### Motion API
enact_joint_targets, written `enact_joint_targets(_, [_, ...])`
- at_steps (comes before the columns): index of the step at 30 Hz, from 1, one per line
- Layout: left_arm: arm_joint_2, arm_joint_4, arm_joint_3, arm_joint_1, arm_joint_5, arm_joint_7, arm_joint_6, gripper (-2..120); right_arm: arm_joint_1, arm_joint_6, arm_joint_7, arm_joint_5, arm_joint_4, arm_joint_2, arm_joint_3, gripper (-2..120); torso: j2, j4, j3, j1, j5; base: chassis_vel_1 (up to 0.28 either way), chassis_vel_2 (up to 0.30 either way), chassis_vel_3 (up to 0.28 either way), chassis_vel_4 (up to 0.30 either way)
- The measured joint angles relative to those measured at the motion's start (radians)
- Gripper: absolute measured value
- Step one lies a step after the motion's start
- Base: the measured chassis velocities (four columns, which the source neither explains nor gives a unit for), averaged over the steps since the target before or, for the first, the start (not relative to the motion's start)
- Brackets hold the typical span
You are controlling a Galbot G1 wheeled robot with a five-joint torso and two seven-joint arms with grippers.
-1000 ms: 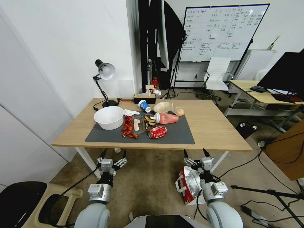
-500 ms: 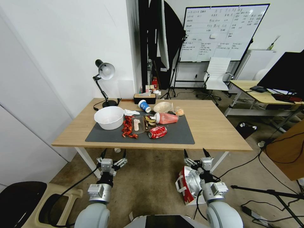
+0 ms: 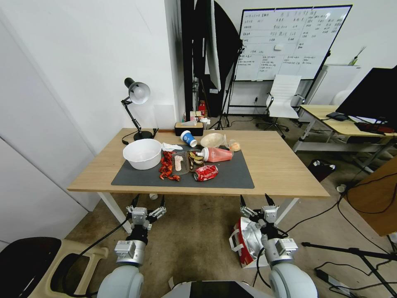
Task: Pick up the food delivery bag from the floor and place it on the table.
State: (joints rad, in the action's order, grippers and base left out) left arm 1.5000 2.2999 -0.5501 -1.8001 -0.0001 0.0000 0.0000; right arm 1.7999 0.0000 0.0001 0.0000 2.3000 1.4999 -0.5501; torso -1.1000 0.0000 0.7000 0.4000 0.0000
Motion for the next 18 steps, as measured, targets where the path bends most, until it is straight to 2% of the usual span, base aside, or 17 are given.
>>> enact_joint_targets(3, [-0.002,0.000,-0.002,0.000,-0.005,0.000,0.000,100,-0.002,-0.002,0.002,0.002,0.000,-0.005,0.000,100,0.000,-0.0004,0.000,0.000,0.0001,0.000,0.000,0.000,0.000])
enact_joint_targets(5, [-0.009,0.000,-0.008,0.000,-0.023,-0.001,0.000,99,-0.027,-0.014,0.027,0.028,0.000,-0.036,0.004,100,0.000,-0.0008,0.000,0.000,0.0000,0.000,0.000,0.000,0.000])
enact_joint_targets(6, [-0.027,0.000,-0.027,0.001,-0.067,-0.006,0.002,99,-0.083,-0.040,0.082,0.084,0.000,-0.110,0.010,100,0.000,0.0008,0.000,0.000,0.0000,0.000,0.000,0.000,0.000])
enact_joint_targets(7, [-0.037,0.001,-0.038,0.001,-0.094,-0.010,0.003,99,-0.098,-0.047,0.097,0.100,0.001,-0.132,0.013,100,0.000,0.0014,0.000,0.000,-0.0002,0.000,0.000,0.000,0.000])
enact_joint_targets(9, [-0.045,0.001,-0.047,0.001,-0.115,-0.013,0.004,99,-0.103,-0.053,0.100,0.109,0.002,-0.141,0.014,100,0.000,0.0008,0.000,0.000,0.0005,0.000,0.000,0.000,0.000])
enact_joint_targets(11, [-0.083,0.003,-0.086,0.004,-0.211,-0.025,0.009,100,-0.106,-0.076,0.098,0.127,0.041,-0.161,0.013,100,0.000,-0.0004,0.000,0.000,-0.0002,0.000,0.000,0.000,0.000])
enact_joint_targets(13, [-0.087,0.003,-0.090,0.004,-0.221,-0.026,0.010,100,-0.106,-0.080,0.098,0.128,0.047,-0.163,0.013,100,0.000,-0.0004,0.000,0.000,-0.0002,0.000,0.000,0.000,0.000])
enact_joint_targets(15, [-0.120,0.005,-0.124,0.005,-0.304,-0.036,0.014,100,-0.108,-0.097,0.096,0.132,0.076,-0.171,0.008,100,0.000,0.0000,0.000,0.000,-0.0003,0.000,0.000,0.000,0.000])
enact_joint_targets(18, [-0.138,0.007,-0.142,0.006,-0.348,-0.042,0.017,100,-0.109,-0.104,0.095,0.132,0.082,-0.174,0.006,100,0.000,-0.0002,0.000,0.000,0.0003,0.000,0.000,0.000,0.000])
